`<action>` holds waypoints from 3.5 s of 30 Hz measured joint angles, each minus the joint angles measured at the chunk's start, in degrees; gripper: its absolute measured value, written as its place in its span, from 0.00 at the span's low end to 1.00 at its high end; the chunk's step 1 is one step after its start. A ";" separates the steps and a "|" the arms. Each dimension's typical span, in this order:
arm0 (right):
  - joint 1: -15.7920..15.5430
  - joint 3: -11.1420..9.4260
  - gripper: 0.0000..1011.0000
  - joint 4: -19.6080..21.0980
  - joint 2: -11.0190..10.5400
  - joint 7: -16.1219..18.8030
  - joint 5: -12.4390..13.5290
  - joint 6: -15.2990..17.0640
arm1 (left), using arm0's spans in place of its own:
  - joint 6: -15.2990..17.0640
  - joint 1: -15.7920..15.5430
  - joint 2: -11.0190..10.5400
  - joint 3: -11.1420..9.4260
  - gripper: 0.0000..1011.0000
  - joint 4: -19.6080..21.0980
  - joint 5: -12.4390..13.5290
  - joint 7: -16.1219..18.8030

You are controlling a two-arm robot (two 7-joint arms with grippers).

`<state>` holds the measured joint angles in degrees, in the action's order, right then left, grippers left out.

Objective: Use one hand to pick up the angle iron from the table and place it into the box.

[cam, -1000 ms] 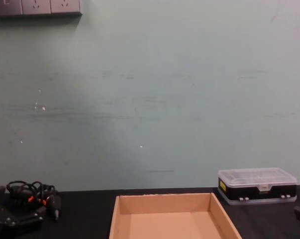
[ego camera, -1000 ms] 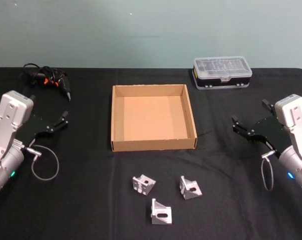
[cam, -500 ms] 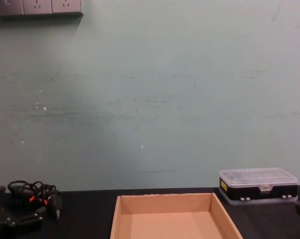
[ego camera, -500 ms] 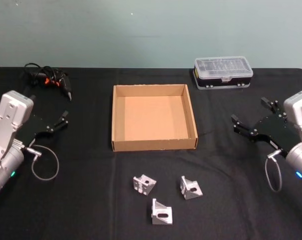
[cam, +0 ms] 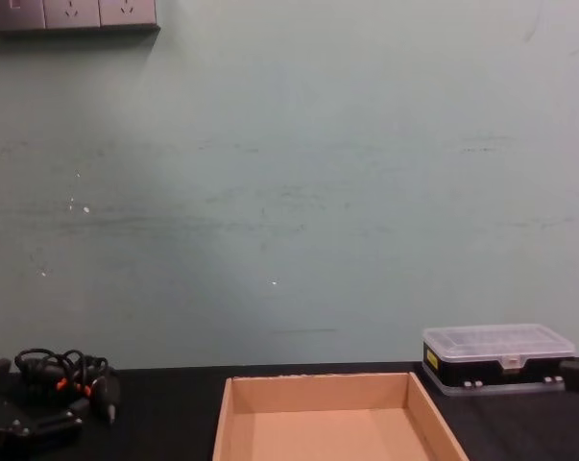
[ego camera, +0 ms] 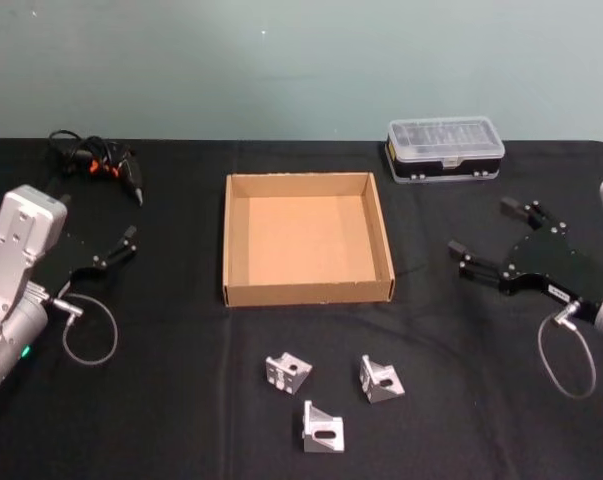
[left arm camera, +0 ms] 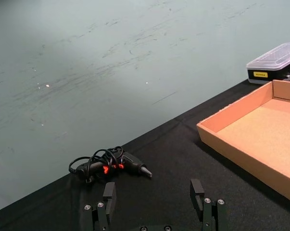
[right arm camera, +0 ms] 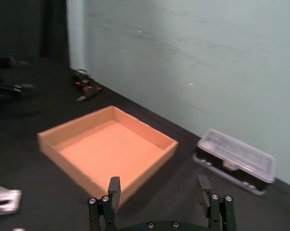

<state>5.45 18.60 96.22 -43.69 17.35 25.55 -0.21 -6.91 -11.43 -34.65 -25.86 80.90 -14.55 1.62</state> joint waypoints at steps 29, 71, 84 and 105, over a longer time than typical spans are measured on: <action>0.92 2.00 0.99 10.81 5.10 -0.32 17.00 30.05 | 0.00 0.00 0.00 0.00 1.00 0.00 0.00 0.00; 11.63 14.12 0.99 7.63 3.14 -4.21 22.21 49.27 | 0.00 0.00 0.00 0.00 1.00 0.00 0.00 0.00; 13.08 16.36 0.99 6.61 2.78 -4.89 22.57 49.00 | 0.00 0.00 0.00 0.00 1.00 0.00 0.00 0.00; 14.43 18.63 0.92 4.99 2.95 -4.30 21.86 47.58 | 0.00 0.00 0.00 0.00 1.00 0.00 0.00 0.00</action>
<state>19.88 37.22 101.21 -40.74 13.04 47.41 47.37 -6.91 -11.43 -34.65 -25.86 80.90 -14.55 1.62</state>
